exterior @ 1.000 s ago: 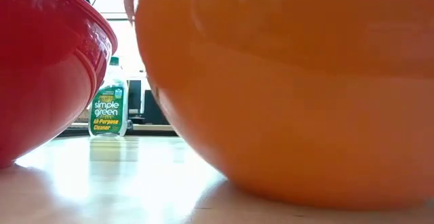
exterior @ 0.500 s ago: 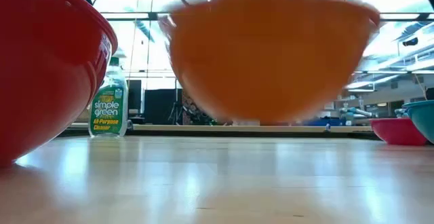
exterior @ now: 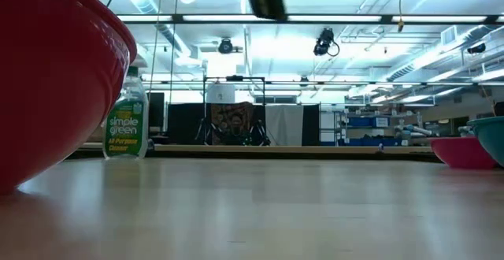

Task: Nest bowls inside each other
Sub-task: Stack the orange bowl on top of the red bowl

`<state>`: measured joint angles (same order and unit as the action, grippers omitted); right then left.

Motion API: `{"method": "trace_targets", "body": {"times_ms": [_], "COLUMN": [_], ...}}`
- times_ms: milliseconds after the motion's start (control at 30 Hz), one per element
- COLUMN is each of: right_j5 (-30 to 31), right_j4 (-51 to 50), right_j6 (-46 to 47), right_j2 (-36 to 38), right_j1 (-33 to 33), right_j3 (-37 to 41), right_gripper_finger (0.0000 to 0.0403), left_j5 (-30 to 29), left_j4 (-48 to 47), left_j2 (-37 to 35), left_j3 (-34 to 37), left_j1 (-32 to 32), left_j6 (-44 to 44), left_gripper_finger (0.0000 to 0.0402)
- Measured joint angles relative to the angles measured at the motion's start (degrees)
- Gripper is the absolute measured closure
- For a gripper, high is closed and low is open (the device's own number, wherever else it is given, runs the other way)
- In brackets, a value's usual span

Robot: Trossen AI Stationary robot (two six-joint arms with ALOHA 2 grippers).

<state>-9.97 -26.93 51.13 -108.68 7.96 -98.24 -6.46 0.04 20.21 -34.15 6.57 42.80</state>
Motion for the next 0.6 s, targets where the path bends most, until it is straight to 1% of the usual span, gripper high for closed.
{"method": "trace_targets", "body": {"times_ms": [33, 100, 167, 233, 333, 400, 467, 500, 533, 600], "right_j5": [1.09, 3.37, 4.82, 5.11, 5.79, 5.92, 6.30, 6.78, 7.03, 7.78], "right_j4": [2.07, 2.45, 1.59, -0.84, -7.15, -14.05, -20.09, -19.47, -17.50, -16.62], "right_j6": [1.25, 2.69, 2.83, 2.82, 2.04, 1.05, 0.63, 0.82, 1.46, 2.85], "right_j2": [-0.67, -1.95, -4.22, -7.41, -13.30, -17.63, -21.94, -22.87, -22.84, -23.95], "right_j1": [0.48, 1.38, 2.14, 2.82, 3.66, 3.87, 3.81, 3.71, 3.59, 3.54], "right_j3": [-0.06, -1.62, -5.64, -11.46, -23.36, -31.03, -37.00, -36.64, -34.45, -32.17], "right_gripper_finger": [0.0380, 0.0380, 0.0380, 0.0381, 0.0381, 0.0381, 0.0380, 0.0378, 0.0377, 0.0375], "left_j5": [0.00, 0.00, -0.01, 0.00, 0.00, 0.02, 0.03, 0.03, 0.05, 0.04], "left_j4": [0.08, 0.22, 0.27, 0.85, 1.22, 1.41, 1.04, 0.87, 0.48, -0.77], "left_j2": [0.00, 0.00, 0.00, 0.02, -0.40, -0.77, -0.87, -0.87, -0.87, -0.83], "left_j3": [0.00, 0.00, 0.00, 0.00, 0.00, -0.24, -0.69, -1.10, -1.49, -2.28], "left_j1": [-0.01, -0.02, -0.01, -0.02, -0.02, -0.02, -0.02, -0.02, -0.02, -0.02], "left_j6": [-0.10, -0.13, -0.15, -0.46, -0.88, -2.23, -4.30, -5.43, -6.58, -8.07], "left_gripper_finger": [0.0157, 0.0157, 0.0157, 0.0157, 0.0157, 0.0157, 0.0157, 0.0157, 0.0157, 0.0157]}}
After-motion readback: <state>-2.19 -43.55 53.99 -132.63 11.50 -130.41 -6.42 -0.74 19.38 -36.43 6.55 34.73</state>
